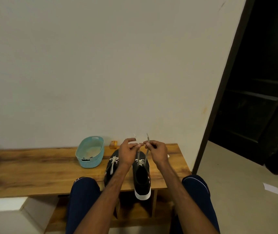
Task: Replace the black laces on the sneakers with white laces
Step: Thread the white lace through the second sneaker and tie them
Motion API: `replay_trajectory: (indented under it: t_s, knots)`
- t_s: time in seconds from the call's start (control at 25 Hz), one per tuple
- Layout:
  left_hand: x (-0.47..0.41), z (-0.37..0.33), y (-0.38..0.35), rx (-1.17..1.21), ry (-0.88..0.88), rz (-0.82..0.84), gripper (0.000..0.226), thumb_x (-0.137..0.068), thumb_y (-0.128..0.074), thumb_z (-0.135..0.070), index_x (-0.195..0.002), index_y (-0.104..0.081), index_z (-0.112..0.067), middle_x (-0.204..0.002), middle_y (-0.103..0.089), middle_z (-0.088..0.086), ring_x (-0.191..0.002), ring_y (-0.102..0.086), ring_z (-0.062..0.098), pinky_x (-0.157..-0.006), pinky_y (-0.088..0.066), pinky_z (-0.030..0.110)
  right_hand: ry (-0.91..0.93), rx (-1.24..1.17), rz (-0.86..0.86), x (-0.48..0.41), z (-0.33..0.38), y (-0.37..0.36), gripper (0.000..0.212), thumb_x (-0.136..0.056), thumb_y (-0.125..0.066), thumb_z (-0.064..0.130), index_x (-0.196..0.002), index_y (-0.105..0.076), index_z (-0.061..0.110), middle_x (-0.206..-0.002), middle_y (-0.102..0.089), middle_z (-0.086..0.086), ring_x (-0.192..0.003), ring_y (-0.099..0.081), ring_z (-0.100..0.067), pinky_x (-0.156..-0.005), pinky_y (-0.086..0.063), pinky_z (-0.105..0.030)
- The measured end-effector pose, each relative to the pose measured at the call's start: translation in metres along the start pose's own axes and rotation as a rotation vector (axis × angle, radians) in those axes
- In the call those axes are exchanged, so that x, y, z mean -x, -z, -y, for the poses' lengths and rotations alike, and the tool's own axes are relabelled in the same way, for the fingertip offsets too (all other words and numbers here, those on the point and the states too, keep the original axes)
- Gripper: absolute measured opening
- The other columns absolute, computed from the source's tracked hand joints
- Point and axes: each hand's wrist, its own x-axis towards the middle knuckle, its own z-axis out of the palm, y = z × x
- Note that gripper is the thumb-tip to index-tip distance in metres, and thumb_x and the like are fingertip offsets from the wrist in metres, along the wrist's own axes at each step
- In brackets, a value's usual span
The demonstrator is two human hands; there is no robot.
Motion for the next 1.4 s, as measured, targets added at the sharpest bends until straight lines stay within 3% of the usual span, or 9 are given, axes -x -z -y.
replay_trajectory:
  t_s: [0.2,0.4,0.56,0.72,0.88,1.0,1.16,1.28,1.4]
  knots:
    - [-0.008,-0.019,-0.007,-0.021,0.055,-0.025,0.002,-0.089,-0.071,-0.012,-0.089,-0.069,-0.011,-0.081,-0.075,-0.002,-0.078,-0.072,0.020,-0.076,-0.061,0.040,-0.032,-0.034,-0.088,-0.004,0.010,-0.005,0.007,-0.092,-0.071,0.020,-0.093,-0.076,0.016,-0.076,-0.075,0.005,-0.077,-0.072,-0.010,-0.079,-0.059,-0.035]
    - [-0.030,-0.032,-0.012,-0.053,0.081,-0.060,0.006,-0.088,-0.074,-0.018,-0.089,-0.073,-0.012,-0.087,-0.073,0.003,-0.089,-0.069,0.023,-0.080,-0.059,0.041,-0.024,-0.045,-0.066,-0.030,0.023,-0.007,0.010,-0.093,-0.068,0.021,-0.091,-0.078,0.017,-0.077,-0.074,0.011,-0.078,-0.071,-0.005,-0.075,-0.054,-0.022]
    - [-0.040,-0.036,-0.014,-0.044,0.107,-0.071,0.011,-0.088,-0.073,-0.017,-0.093,-0.075,-0.007,-0.090,-0.073,0.007,-0.088,-0.069,0.022,-0.075,-0.061,0.041,-0.039,-0.063,-0.066,-0.042,0.025,-0.008,0.009,-0.092,-0.069,0.021,-0.089,-0.077,0.021,-0.078,-0.074,0.010,-0.080,-0.070,-0.007,-0.075,-0.053,-0.023]
    - [-0.051,-0.033,-0.014,-0.107,0.054,-0.028,0.009,-0.084,-0.078,-0.020,-0.088,-0.075,-0.012,-0.083,-0.073,0.000,-0.082,-0.069,0.016,-0.062,-0.059,0.026,-0.042,-0.060,-0.063,-0.052,0.025,-0.012,0.003,-0.090,-0.072,0.018,-0.088,-0.074,0.019,-0.075,-0.074,0.008,-0.073,-0.071,-0.004,-0.074,-0.058,-0.025]
    - [-0.062,-0.034,-0.011,-0.153,0.051,0.038,0.018,-0.079,-0.082,-0.024,-0.092,-0.071,-0.016,-0.081,-0.074,-0.001,-0.083,-0.071,0.015,-0.072,-0.061,0.042,0.001,0.016,0.045,-0.061,0.022,-0.008,0.009,-0.093,-0.068,0.012,-0.092,-0.076,0.016,-0.080,-0.073,0.009,-0.077,-0.069,-0.002,-0.071,-0.051,-0.016]
    - [-0.068,-0.035,-0.009,-0.200,0.035,0.094,0.038,-0.076,-0.085,-0.027,-0.107,-0.064,-0.023,-0.079,-0.075,-0.005,-0.081,-0.071,0.011,-0.076,-0.058,0.039,0.011,0.117,0.190,-0.069,0.020,0.001,0.018,-0.098,-0.059,0.008,-0.099,-0.077,0.011,-0.094,-0.075,0.003,-0.091,-0.066,-0.005,-0.077,-0.045,-0.017]
    - [-0.068,-0.034,-0.011,-0.320,-0.020,0.064,0.015,-0.078,-0.082,-0.036,-0.083,-0.070,-0.027,-0.077,-0.072,-0.015,-0.078,-0.070,0.004,-0.073,-0.059,0.034,0.027,0.132,0.275,-0.070,0.019,0.010,0.021,-0.099,-0.059,0.022,-0.097,-0.079,0.014,-0.097,-0.076,0.003,-0.094,-0.067,-0.006,-0.082,-0.049,-0.021]
    - [-0.062,-0.030,-0.016,-0.349,-0.025,0.058,0.016,-0.076,-0.082,-0.035,-0.074,-0.069,-0.026,-0.074,-0.072,-0.013,-0.076,-0.068,0.005,-0.075,-0.058,0.039,-0.007,0.143,0.172,-0.068,0.013,0.008,0.025,-0.096,-0.064,0.030,-0.080,-0.078,0.017,-0.076,-0.074,0.005,-0.075,-0.066,-0.006,-0.070,-0.047,-0.024]
    - [-0.055,-0.016,-0.015,-0.323,0.015,0.114,0.022,-0.073,-0.085,-0.037,-0.072,-0.065,-0.026,-0.074,-0.072,-0.011,-0.074,-0.068,0.007,-0.072,-0.058,0.046,-0.076,0.068,0.131,-0.067,0.007,0.004,0.024,-0.095,-0.064,0.027,-0.079,-0.078,0.018,-0.074,-0.075,0.006,-0.072,-0.068,-0.005,-0.071,-0.051,-0.025]
